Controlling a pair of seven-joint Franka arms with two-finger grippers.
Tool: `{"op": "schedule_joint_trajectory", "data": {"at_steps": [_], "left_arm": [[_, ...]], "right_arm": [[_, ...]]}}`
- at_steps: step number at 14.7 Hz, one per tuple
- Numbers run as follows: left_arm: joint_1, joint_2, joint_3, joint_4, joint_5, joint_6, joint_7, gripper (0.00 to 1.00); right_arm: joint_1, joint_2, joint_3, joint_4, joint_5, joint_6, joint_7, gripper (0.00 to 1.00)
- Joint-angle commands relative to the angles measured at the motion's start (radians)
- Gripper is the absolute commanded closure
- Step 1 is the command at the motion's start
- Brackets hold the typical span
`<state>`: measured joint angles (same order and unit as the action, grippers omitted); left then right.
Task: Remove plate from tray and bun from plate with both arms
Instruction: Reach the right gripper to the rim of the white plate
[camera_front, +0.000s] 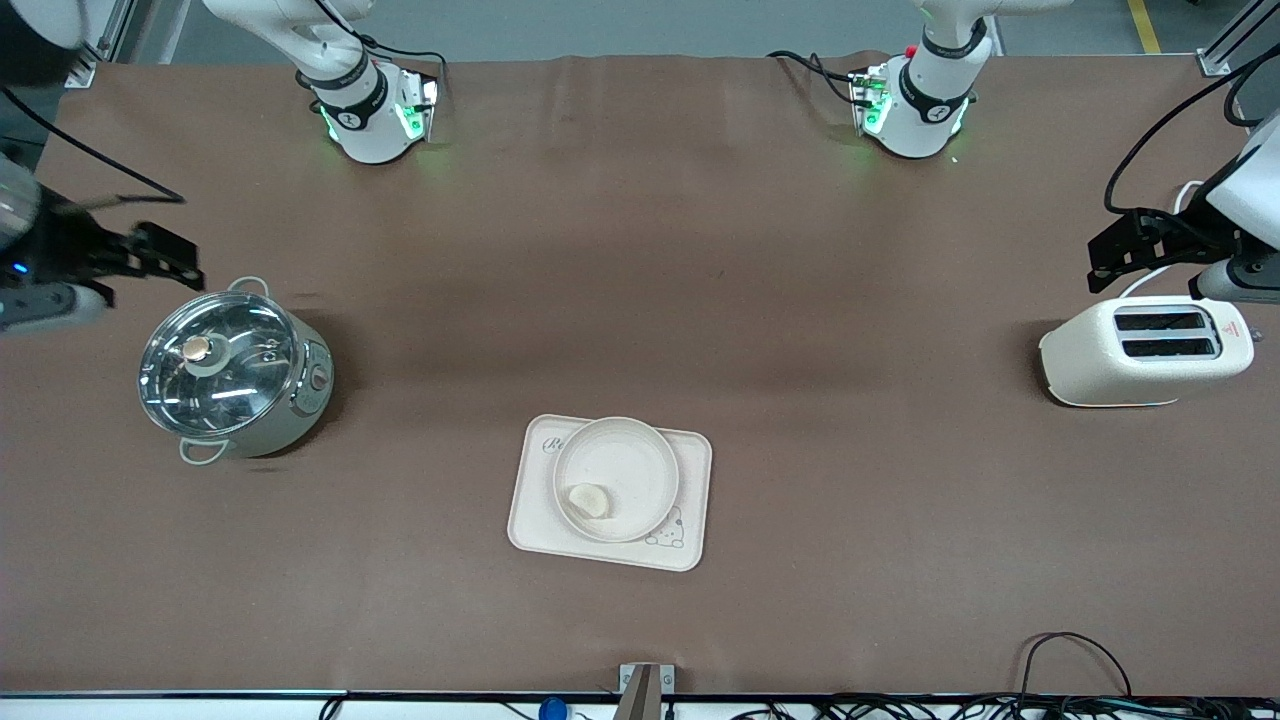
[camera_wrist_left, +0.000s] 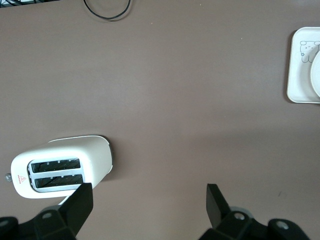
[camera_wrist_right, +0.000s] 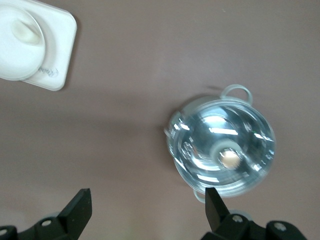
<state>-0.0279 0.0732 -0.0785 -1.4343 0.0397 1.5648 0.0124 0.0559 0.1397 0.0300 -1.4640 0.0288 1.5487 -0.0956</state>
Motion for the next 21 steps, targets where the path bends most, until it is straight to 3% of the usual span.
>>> {"op": "schedule_joint_trajectory", "data": {"at_steps": [1, 3, 6, 12, 15, 17, 21], "left_arm": [[0.0, 0.013, -0.001, 0.031, -0.009, -0.025, -0.035, 0.0], [-0.003, 0.013, -0.001, 0.032, -0.003, -0.025, -0.057, 0.0], [-0.003, 0.014, -0.003, 0.031, 0.005, -0.028, -0.043, 0.0], [-0.006, 0.016, -0.004, 0.031, 0.005, -0.028, -0.042, 0.0], [-0.004, 0.016, -0.004, 0.031, 0.002, -0.028, -0.049, 0.0], [-0.001, 0.016, -0.004, 0.031, 0.002, -0.028, -0.052, 0.0], [-0.001, 0.017, -0.003, 0.031, 0.002, -0.028, -0.051, 0.0]], "right_arm": [[0.028, 0.049, -0.002, -0.101, 0.095, 0.151, 0.063, 0.0], [0.057, 0.122, -0.004, -0.099, 0.181, 0.217, 0.069, 0.0], [0.11, 0.234, -0.002, -0.088, 0.232, 0.323, 0.137, 0.0], [0.241, 0.5, -0.004, -0.073, 0.477, 0.658, 0.215, 0.0], [0.326, 0.61, -0.007, -0.05, 0.494, 0.81, 0.296, 0.0], [0.36, 0.684, -0.009, 0.026, 0.488, 0.834, 0.364, 0.01], [0.361, 0.736, -0.01, 0.086, 0.488, 0.835, 0.363, 0.38]]}}
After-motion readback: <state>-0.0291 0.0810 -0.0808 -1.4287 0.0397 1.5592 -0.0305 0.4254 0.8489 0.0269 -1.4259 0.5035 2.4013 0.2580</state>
